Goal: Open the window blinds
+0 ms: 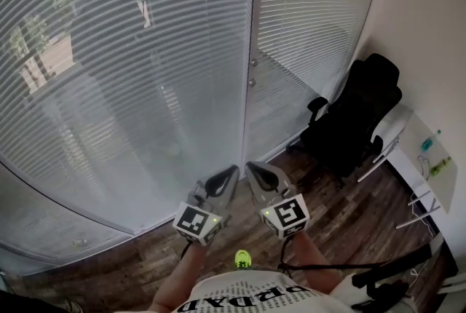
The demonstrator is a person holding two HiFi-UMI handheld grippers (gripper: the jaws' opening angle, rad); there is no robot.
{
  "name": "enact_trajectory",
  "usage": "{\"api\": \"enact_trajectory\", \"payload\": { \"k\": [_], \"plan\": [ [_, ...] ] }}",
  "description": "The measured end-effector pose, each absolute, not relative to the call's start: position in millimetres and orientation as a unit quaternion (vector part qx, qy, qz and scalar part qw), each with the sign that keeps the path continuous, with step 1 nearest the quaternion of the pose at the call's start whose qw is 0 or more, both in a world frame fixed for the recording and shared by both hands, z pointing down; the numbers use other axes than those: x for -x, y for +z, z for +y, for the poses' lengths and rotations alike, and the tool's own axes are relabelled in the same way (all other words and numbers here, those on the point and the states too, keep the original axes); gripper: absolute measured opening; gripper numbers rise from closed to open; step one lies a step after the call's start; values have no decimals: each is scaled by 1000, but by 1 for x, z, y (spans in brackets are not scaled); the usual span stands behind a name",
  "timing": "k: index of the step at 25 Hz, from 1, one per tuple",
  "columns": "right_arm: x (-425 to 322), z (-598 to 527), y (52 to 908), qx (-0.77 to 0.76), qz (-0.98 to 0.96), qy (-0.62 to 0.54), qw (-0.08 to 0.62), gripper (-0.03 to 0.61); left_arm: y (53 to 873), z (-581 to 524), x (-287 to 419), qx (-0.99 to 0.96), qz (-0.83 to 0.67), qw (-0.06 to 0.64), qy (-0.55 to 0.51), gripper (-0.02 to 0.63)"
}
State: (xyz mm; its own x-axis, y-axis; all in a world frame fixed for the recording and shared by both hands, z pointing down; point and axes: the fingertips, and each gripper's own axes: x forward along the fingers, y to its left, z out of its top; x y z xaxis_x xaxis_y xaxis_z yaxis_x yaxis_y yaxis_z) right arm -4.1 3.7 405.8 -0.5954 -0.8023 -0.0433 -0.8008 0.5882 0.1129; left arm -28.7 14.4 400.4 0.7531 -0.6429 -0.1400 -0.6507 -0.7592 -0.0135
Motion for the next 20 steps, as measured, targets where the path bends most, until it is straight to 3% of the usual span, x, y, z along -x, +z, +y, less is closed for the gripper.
{"api": "enact_trajectory", "payload": {
  "k": [20],
  "plan": [
    [-14,-56,424,-443,-894,-63,6,11,405,-40,7,931,356,24,75,-8]
  ]
}}
